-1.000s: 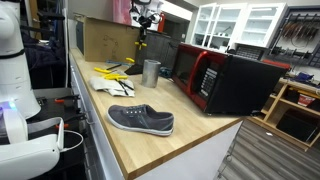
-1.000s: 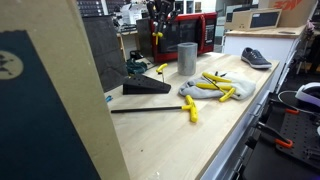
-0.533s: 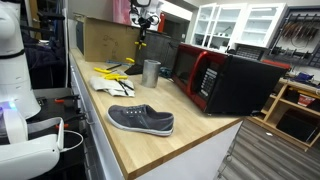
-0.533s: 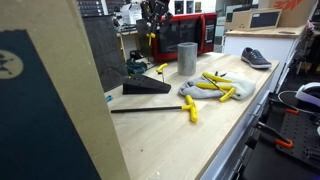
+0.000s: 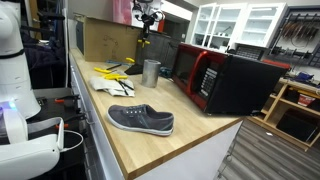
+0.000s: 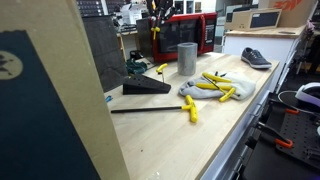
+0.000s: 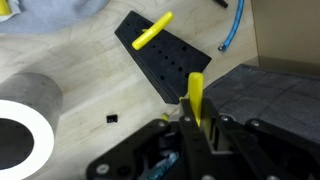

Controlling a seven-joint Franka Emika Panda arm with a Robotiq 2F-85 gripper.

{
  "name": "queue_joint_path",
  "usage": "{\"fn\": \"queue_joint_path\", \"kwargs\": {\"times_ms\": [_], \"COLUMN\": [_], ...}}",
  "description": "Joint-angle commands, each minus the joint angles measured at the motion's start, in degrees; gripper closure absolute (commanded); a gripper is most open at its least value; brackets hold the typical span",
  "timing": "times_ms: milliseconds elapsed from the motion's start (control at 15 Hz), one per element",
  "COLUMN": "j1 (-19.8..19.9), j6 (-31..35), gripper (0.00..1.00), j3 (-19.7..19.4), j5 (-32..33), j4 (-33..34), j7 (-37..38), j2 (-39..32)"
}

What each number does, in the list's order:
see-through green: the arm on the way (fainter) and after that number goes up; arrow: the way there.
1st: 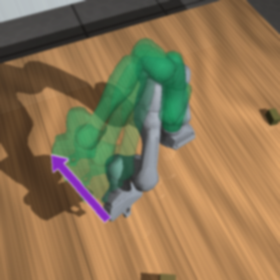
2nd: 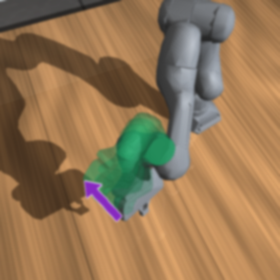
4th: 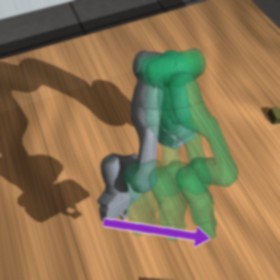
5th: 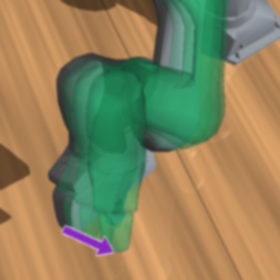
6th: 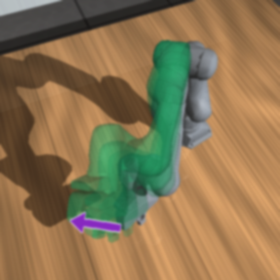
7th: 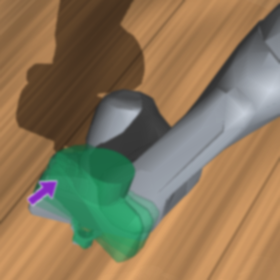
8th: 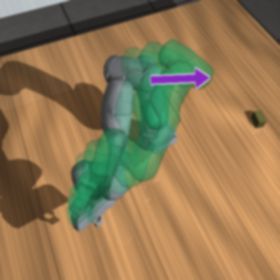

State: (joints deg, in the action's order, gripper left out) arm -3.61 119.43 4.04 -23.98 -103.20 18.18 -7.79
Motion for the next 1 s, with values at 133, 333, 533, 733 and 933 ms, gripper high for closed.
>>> {"fn": "queue_joint_path", "kwargs": {"times_ms": [133,333,533,733,933], "j1": [0.24,-0.98,-2.45,-3.57,-4.27], "j6": [-6.86,-7.2,-6.22,-4.93,-3.21], "gripper": [0.96,0.96,0.96,0.96,0.96], "j3": [0.37,1.4,2.53,3.03,2.73], "j5": [-1.21,-0.6,0.55,1.09,2.96], "j4": [-1.86,-0.49,1.06,2.1,2.06], "j7": [-7.01,-8.48,-7.08,-3.71,1.1], "j2": [3.79,2.6,1.16,-1.0,-2.16]}}
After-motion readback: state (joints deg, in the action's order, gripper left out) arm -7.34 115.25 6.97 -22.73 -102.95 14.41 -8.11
